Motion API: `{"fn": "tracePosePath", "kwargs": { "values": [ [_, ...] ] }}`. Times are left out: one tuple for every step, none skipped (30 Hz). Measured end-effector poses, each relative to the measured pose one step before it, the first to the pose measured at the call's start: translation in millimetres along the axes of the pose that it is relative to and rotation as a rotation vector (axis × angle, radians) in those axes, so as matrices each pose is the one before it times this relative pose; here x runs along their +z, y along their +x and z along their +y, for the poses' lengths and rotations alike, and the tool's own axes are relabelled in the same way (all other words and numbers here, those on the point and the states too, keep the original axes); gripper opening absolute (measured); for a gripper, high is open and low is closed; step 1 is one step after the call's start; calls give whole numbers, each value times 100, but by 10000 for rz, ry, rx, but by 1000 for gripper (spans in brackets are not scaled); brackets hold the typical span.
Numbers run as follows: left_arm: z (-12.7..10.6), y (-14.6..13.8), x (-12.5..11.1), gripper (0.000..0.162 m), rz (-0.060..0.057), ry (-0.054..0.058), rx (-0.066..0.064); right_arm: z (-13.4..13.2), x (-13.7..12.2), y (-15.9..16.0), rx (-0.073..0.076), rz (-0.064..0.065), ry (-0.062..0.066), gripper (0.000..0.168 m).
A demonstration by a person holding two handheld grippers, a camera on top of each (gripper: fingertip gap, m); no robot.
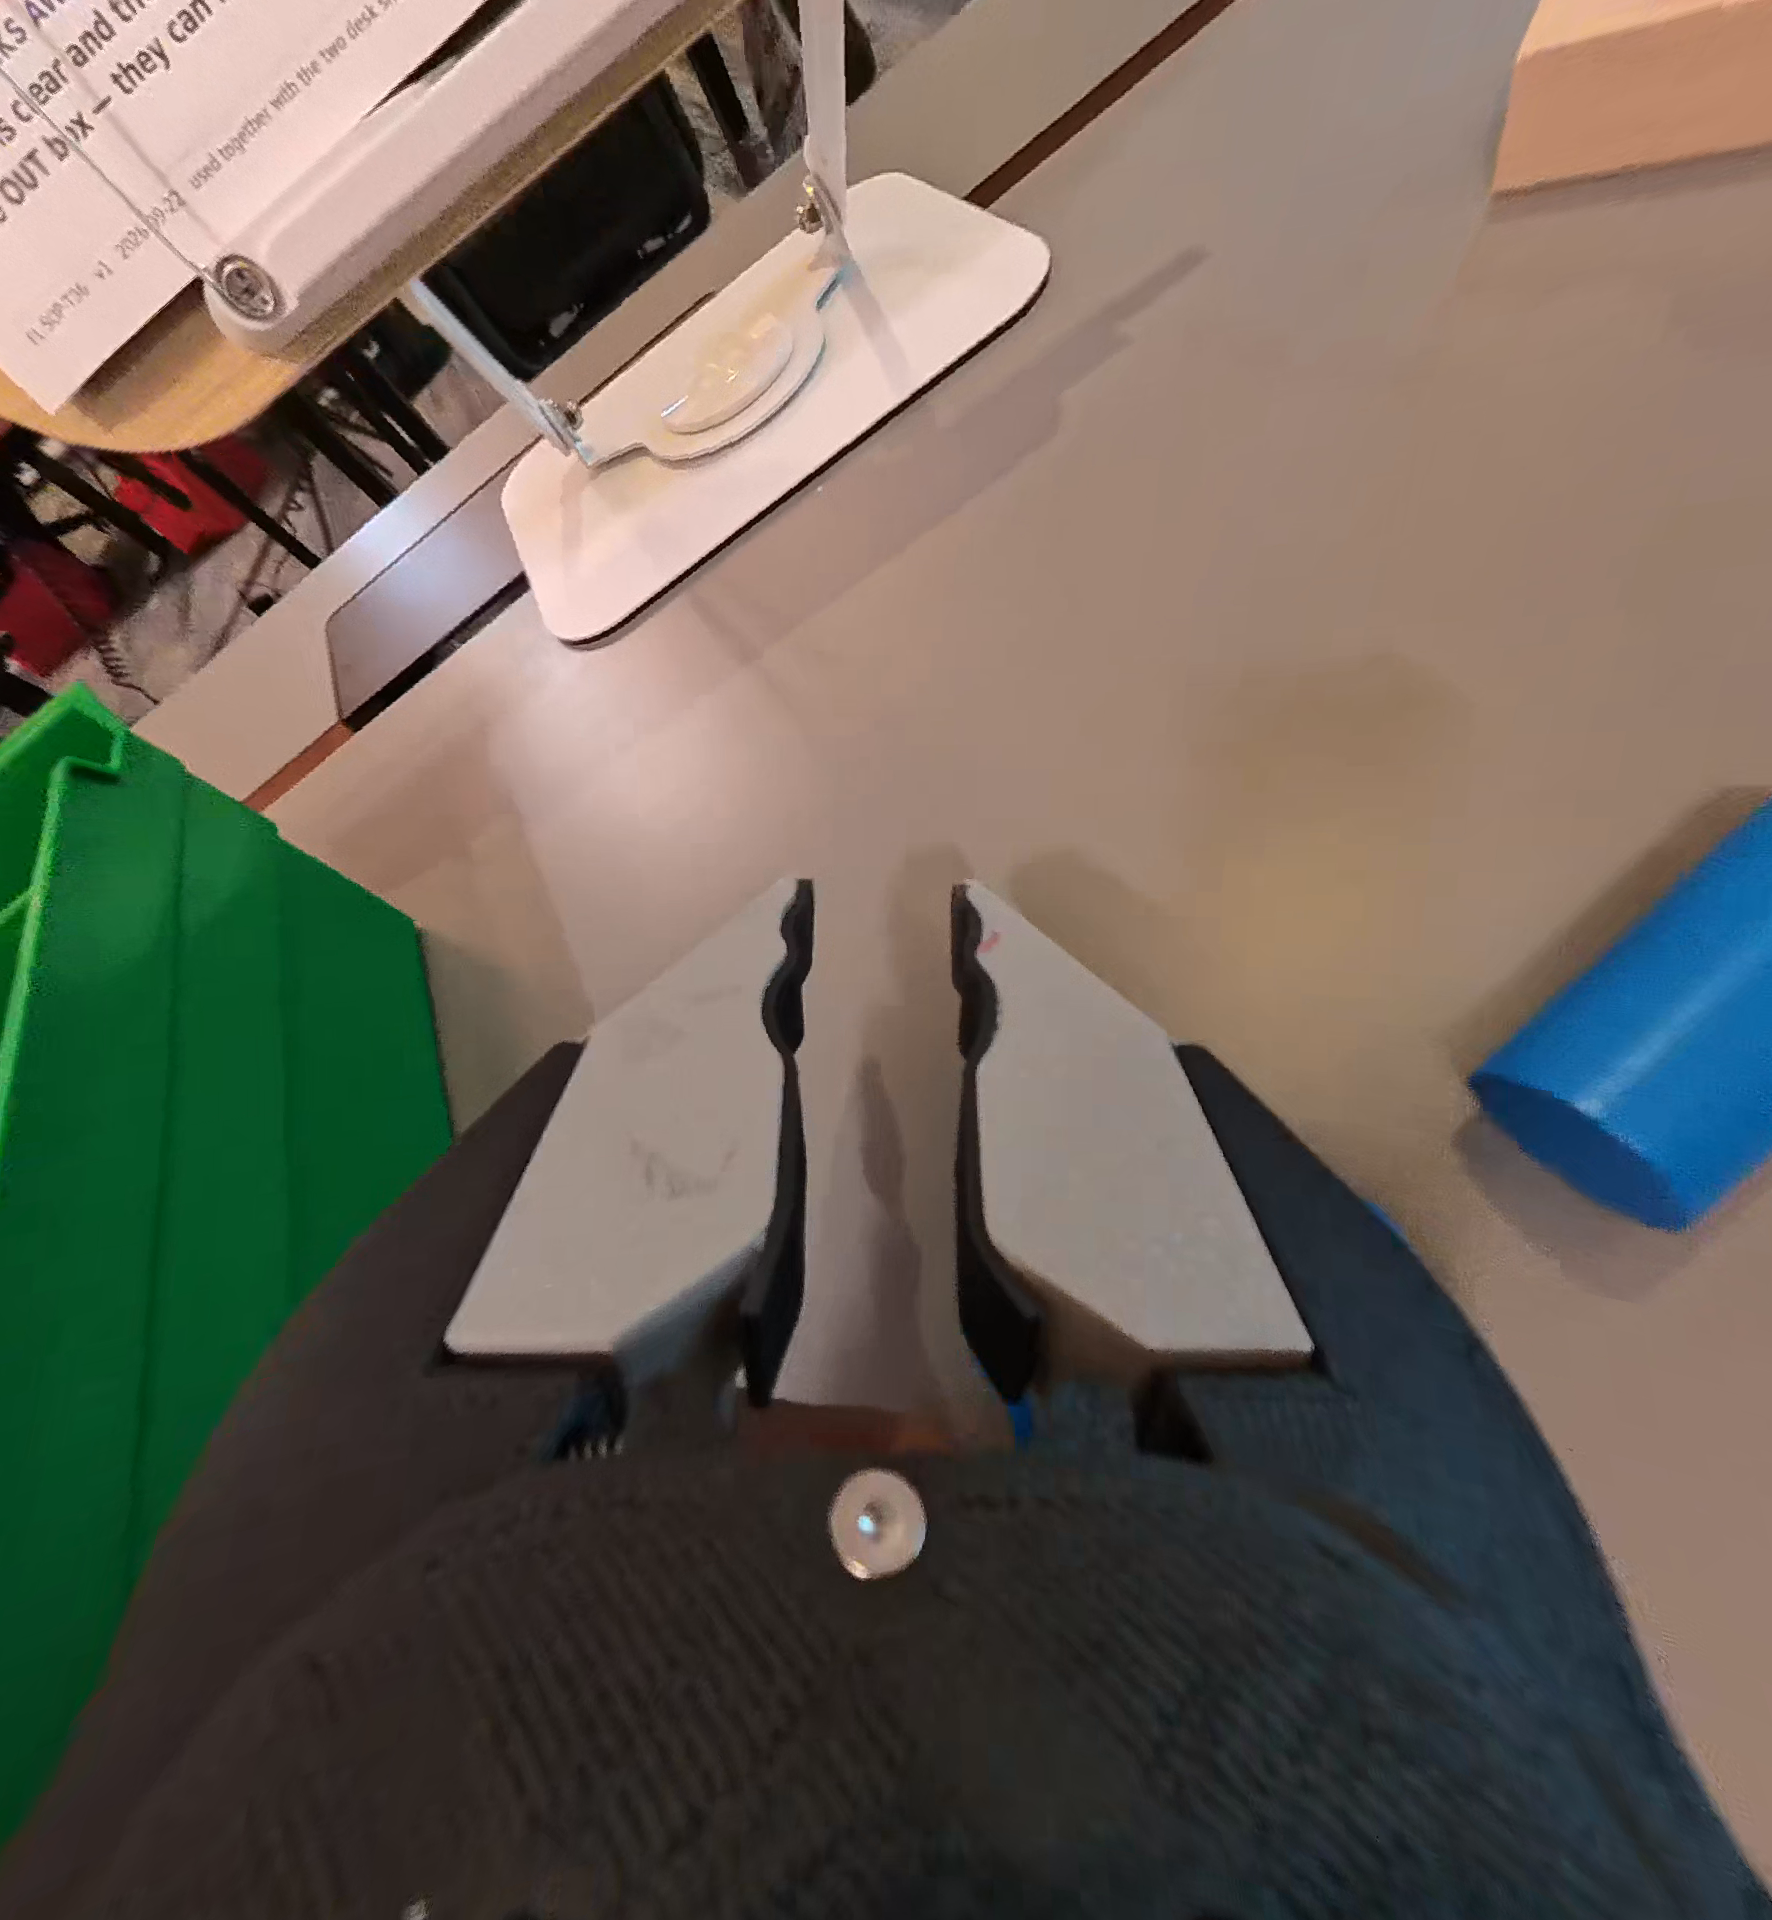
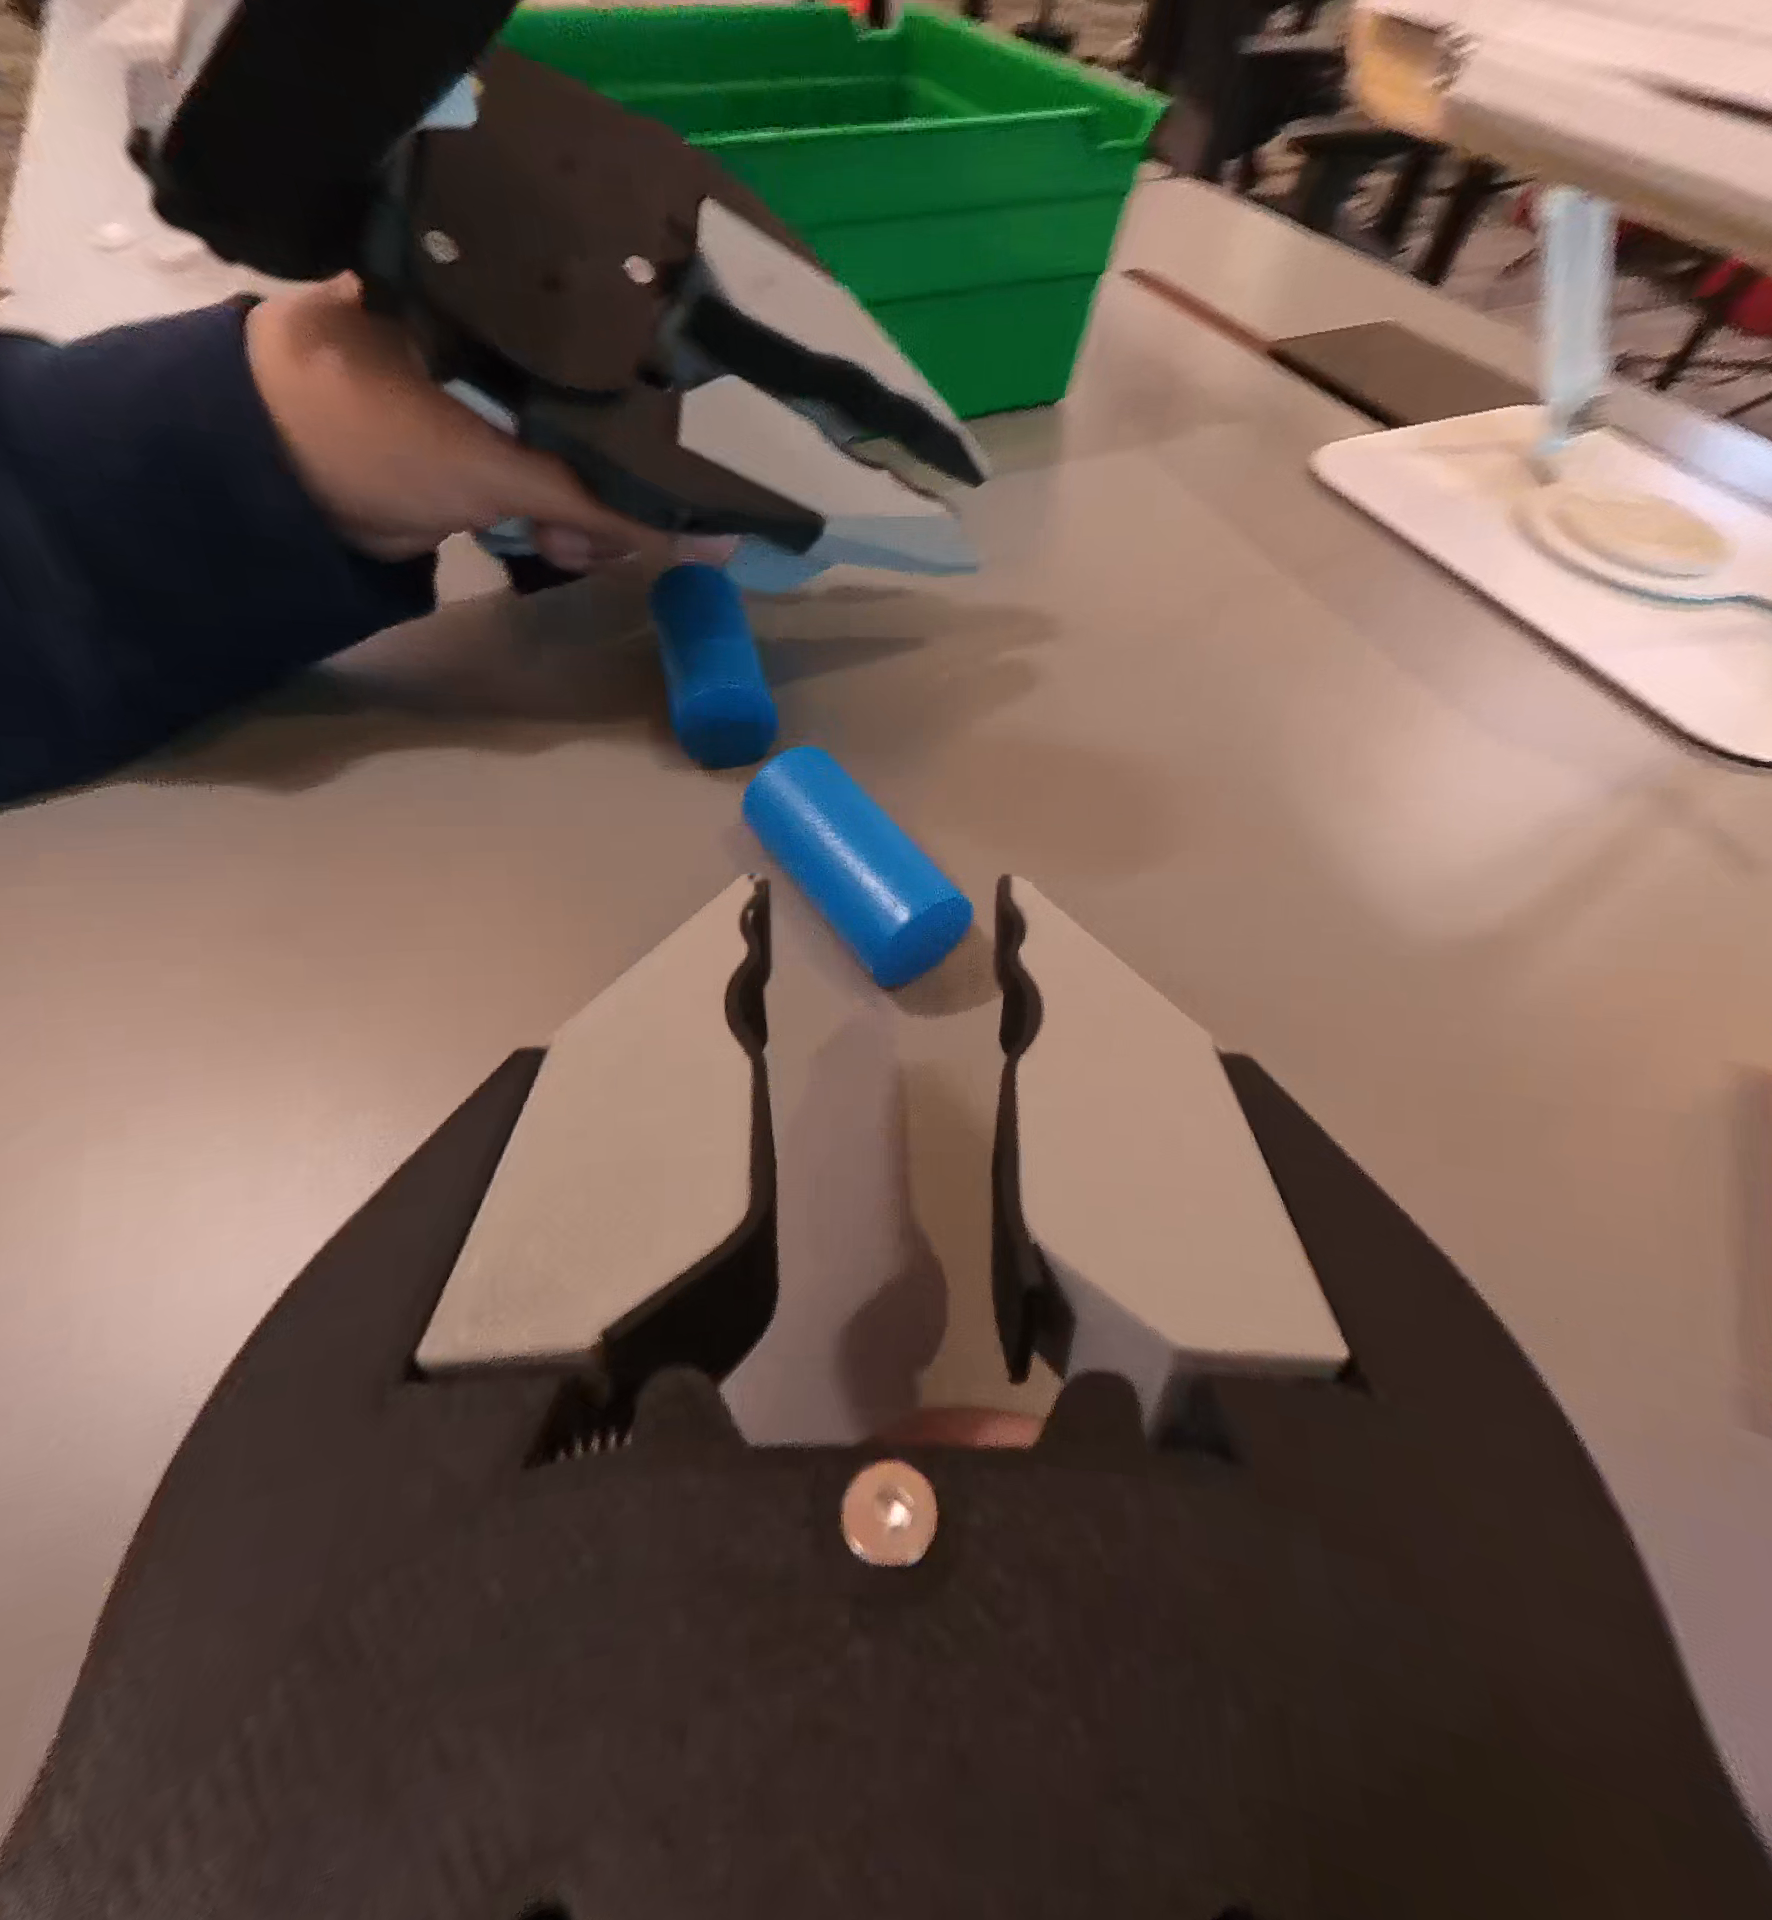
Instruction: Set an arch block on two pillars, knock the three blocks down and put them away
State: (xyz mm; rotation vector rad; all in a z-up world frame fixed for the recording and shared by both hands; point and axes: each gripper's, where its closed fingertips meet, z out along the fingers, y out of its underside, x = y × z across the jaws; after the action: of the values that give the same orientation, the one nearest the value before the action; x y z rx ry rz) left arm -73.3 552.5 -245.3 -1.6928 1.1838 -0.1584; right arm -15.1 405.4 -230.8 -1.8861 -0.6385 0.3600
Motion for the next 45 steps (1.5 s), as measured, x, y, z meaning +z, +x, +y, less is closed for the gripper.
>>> {"fn": "tracePosePath", "kwargs": {
  "values": [
    [327, -308, 42, 24, -145, -69, 95, 241, 511, -301, -95, -353, -269, 46],
    [270, -185, 19, 24, -62, -61, 30, 256, 540, -353, -126, -348, -300, 54],
    [164, -131, -5, 24, -21, -40, -34, 204, 569, -318, -234, -270, -282, 62],
    [81, -164, -7, 24, -41, -25, -85, 202, 593, -62, -340, -50, -297, 63],
    [17, -187, -9, 24, -52, -12, -108, 199, 614, 187, -405, 140, -310, 64],
    [-35, -105, -4, 24, -13, 5, -99, 245, 637, 158, -438, 114, -337, 64],
    [-39, -22, -3, 24, 12, 11, -73, 439, 670, 55, -375, 20, -441, 63],
    [-15, -7, 1, 24, -8, 4, -47, 560, 660, -135, -247, -145, -501, 60],
    [9, 33, 25, 24, -10, -7, -8, -30, 362, -484, -57, -430, -108, 47],
    [29, 115, 47, 24, 17, -19, 46, -69, 114, -316, 33, -322, 0, 31],
    [60, 126, 60, 24, 5, -32, 73, 85, 104, -132, 58, -143, -79, 30],
    [58, 108, 83, 24, -15, -40, 78, 16, -26, 13, 16, 20, 9, 30],
    [63, 114, 86, 24, -1, -45, 86, 2, -31, -22, -93, 99, 11, 30],
    [75, 110, 70, 24, -4, -50, 89, -25, -54, -30, -153, 138, 19, 30],
    [30, 45, 48, 24, -25, -33, 77, -13, -43, -20, -141, 147, 15, 30],
    [-7, 42, 24, 24, -20, -5, 53, -26, -35, -36, -110, 113, 14, 30],
    [2, 26, 7, 24, -8, -3, 36, -11, -26, -22, -73, 82, 9, 30],
    [2, -8, -2, 24, -19, -5, 15, 0, -12, -7, -34, 66, 1, 30],
    [11, -25, -17, 24, -18, 2, -4, 0, -20, 2, -8, 48, -5, 30],
    [6, -32, -11, 24, -11, 4, -15, -2, -20, 10, -35, 66, -2, 30],
    [6, -48, -15, 24, -15, 4, -24, -1, -23, 10, -75, 99, 3, 30],
    [-1, -49, -9, 24, -21, 4, -27, -12, -39, 2, -104, 119, 6, 30],
    [6, -57, -4, 23, -28, 4, -23, -15, -39, -13, -113, 124, 6, 30],
    [-1, -45, 14, 23, -28, 1, -12, -15, -48, -30, -113, 117, 6, 30],
    [-8, -26, 17, 23, -23, 2, 12, -7, -54, -34, -100, 106, 6, 30],
    [-7, -12, 8, 23, -30, 8, 41, -2, -40, -14, -94, 115, 2, 30],
    [-11, 15, 5, 23, -38, 7, 63, -9, -30, 37, -79, 131, -2, 30],
    [-3, 0, 0, 23, -43, 1, 73, -35, -49, 109, -43, 149, 19, 30],
    [3, 22, 7, 23, -35, -4, 72, -101, -95, 146, 10, 139, 77, 30],
    [-2, 21, -5, 23, -26, -2, 53, -195, -167, 180, 87, 109, 152, 30],
    [-7, -10, -7, 23, -20, 5, 19, -298, -248, 214, 165, 91, 226, 30],
    [-9, -39, -4, 23, -11, 10, -23, -399, -347, 358, 199, 143, 289, 30],
    [-12, -83, -19, 23, -7, 20, -64, -455, -435, 553, 177, 257, 302, 29],
    [-26, -107, -23, 23, -2, 28, -93, -449, -508, 725, 142, 348, 261, 29],
    [-17, -87, -14, 23, 18, 20, -102, -434, -542, 859, 145, 421, 244, 28],
    [4, -74, -7, 23, 23, 10, -91, -364, -554, 1034, 164, 514, 194, 27],
    [-4, -78, 1, 23, -6, 7, -68, -269, -549, 1172, 155, 598, 121, 27],
    [-21, -95, -6, 23, -33, 15, -36, -198, -506, 1073, 122, 526, 82, 27],
    [-30, -103, 9, 23, -64, 25, -11, -124, -467, 1015, 103, 510, 55, 27],
    [-28, -86, 9, 22, -64, 16, 12, -78, -420, 956, 52, 500, 29, 27],
    [11, -15, 32, 22, -30, -8, 38, -138, -432, 934, -8, 521, 39, 27],
    [24, 21, 35, 22, -7, -17, 47, -283, -498, 917, -35, 523, 87, 27],
    [4, 42, 3, 22, 5, -4, 40, -413, -579, 942, -4, 523, 115, 27],
    [-17, 31, -10, 22, 9, 13, 27, -549, -643, 926, -4, 468, 154, 27],
    [-28, 15, -18, 22, 6, 19, 6, -550, -635, 999, -40, 438, 88, 27]
  ]
}}
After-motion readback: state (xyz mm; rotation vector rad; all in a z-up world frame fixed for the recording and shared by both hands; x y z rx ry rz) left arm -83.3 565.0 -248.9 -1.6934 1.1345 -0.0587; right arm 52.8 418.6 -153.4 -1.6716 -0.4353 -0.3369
